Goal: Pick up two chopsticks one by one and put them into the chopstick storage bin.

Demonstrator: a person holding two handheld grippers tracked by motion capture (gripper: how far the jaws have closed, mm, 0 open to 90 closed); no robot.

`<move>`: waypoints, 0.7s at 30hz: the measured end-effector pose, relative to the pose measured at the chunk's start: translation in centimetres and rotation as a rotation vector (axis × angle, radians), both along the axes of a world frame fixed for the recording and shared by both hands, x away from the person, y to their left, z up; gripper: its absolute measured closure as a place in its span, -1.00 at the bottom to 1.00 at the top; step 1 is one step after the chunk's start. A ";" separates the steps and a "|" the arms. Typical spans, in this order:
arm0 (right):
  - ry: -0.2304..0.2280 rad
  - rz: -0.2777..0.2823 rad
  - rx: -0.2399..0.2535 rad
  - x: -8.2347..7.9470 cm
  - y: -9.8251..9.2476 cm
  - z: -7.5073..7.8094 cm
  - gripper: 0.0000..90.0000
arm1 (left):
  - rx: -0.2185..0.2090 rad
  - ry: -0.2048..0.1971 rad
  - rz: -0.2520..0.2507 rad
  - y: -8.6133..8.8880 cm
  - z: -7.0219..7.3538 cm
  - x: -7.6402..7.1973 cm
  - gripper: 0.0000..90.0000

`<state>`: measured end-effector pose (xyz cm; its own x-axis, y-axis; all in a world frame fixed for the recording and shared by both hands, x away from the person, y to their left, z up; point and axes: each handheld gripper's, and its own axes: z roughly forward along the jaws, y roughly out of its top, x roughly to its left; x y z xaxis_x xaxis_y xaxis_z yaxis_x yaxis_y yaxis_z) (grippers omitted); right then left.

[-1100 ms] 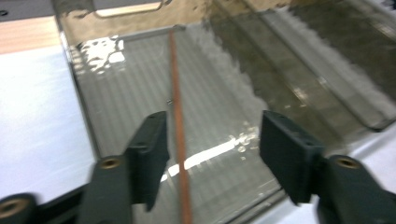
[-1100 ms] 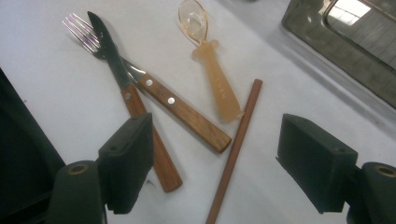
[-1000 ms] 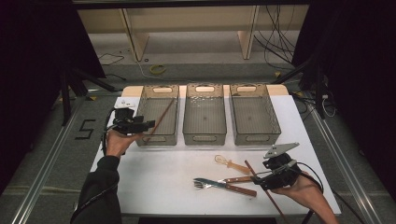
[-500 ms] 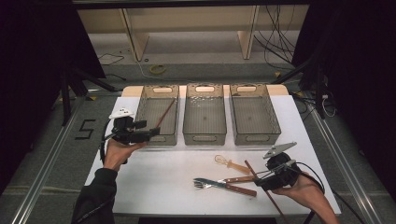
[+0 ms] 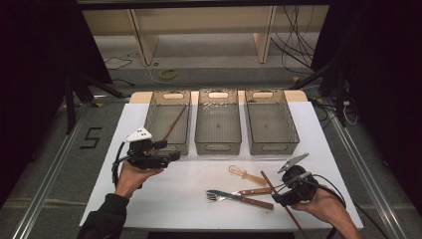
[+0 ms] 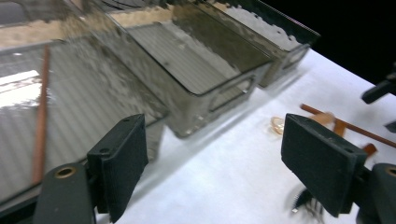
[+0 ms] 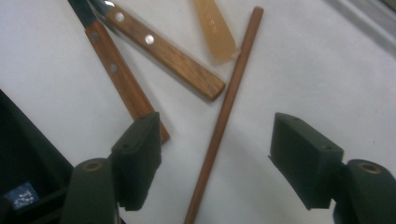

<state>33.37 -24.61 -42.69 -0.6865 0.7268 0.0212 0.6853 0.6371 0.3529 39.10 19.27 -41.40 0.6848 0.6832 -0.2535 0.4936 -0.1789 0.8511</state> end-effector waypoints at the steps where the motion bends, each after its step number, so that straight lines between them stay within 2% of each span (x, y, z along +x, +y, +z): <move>1: 0.002 -0.002 -0.010 0.0 0.0 -0.1 -0.18 | -0.003 0.004 -0.007 -0.2 -0.1 -0.3 -0.52; 7: 0.045 0.003 -0.070 -0.1 0.0 -0.8 -0.04 | 0.007 0.002 -0.042 -1.1 -0.7 -1.3 -0.53; 16: 0.084 0.010 -0.109 -0.1 -0.1 -1.6 0.18 | 0.010 -0.014 -0.044 -1.2 -1.9 -2.8 -0.53; 21: 0.094 0.023 -0.119 -0.1 -0.1 -1.8 0.30 | 0.029 -0.011 -0.045 -1.4 -2.4 -3.3 -0.53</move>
<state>33.28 -24.69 -44.53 -0.7020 0.7122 0.0008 0.6966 0.6863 0.2092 35.81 17.89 -43.79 0.7177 0.6585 -0.2263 0.4747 -0.2249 0.8509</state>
